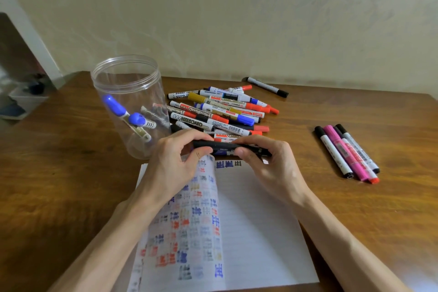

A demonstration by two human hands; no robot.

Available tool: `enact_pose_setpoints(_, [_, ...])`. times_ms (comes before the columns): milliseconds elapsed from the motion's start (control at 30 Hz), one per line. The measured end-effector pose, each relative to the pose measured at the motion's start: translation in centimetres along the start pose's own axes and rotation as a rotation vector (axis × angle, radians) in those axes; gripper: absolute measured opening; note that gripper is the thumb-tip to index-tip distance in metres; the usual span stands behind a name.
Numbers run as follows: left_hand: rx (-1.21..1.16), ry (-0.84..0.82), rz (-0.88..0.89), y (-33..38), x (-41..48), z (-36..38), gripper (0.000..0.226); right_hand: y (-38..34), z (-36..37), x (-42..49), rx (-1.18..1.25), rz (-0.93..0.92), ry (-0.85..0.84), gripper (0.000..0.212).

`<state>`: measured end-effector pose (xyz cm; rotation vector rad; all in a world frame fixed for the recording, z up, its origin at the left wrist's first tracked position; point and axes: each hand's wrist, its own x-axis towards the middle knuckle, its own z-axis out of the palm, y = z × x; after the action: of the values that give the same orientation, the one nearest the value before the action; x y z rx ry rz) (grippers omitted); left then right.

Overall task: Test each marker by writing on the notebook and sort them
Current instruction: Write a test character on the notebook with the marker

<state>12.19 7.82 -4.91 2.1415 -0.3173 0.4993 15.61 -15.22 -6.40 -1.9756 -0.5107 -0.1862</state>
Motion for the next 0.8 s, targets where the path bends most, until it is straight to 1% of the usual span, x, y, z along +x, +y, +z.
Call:
enact_pose_setpoints(67, [-0.029, -0.023, -0.014, 0.5, 0.5, -0.5, 0.018, -0.2, -0.4, 0.4, 0.031, -0.025, 0.000, 0.023])
enact_pose_setpoints(233, [-0.395, 0.001, -0.099, 2.8, 1.4, -1.0, 0.019, -0.7, -0.2, 0.6, 0.101, -0.104, -0.005, 0.027])
enact_pose_setpoints(333, [-0.451, 0.084, -0.088, 3.8, 1.8, -1.7, 0.019, -0.7, 0.5, 0.3, 0.049, -0.089, -0.018, 0.043])
enact_pose_setpoints(400, [-0.453, 0.167, -0.057, 4.5, 2.4, -2.6, 0.019, -0.8, 0.7, 0.2, 0.055, -0.060, -0.023, 0.051])
enact_pose_setpoints(433, [-0.451, 0.214, -0.037, 4.9, 2.8, -3.2, 0.020, -0.9, 0.8, 0.1, 0.069, -0.057, -0.031, 0.051])
enact_pose_setpoints(500, [-0.432, 0.314, 0.029, 5.9, 3.6, -4.9, 0.021, -1.6, 1.1, -0.3, 0.108, -0.063, -0.083, 0.043])
enact_pose_setpoints(567, [-0.370, 0.409, 0.126, 6.7, 4.6, -6.7, 0.022, -2.6, 1.6, -0.8, 0.134, -0.074, -0.176, 0.032])
enact_pose_setpoints(667, [-0.267, 0.531, 0.230, 7.1, 6.3, -9.2, 0.026, -3.5, 2.5, -1.5, 0.071, -0.123, -0.316, 0.018])
enact_pose_setpoints(734, [-0.228, 0.576, 0.262, 7.1, 6.9, -10.4, 0.030, -3.8, 3.0, -1.7, -0.009, -0.164, -0.398, 0.019])
enact_pose_setpoints(800, [-0.203, 0.629, 0.239, 6.8, 7.1, -11.1, 0.031, -3.8, 3.5, -1.8, -0.083, -0.243, -0.432, 0.021])
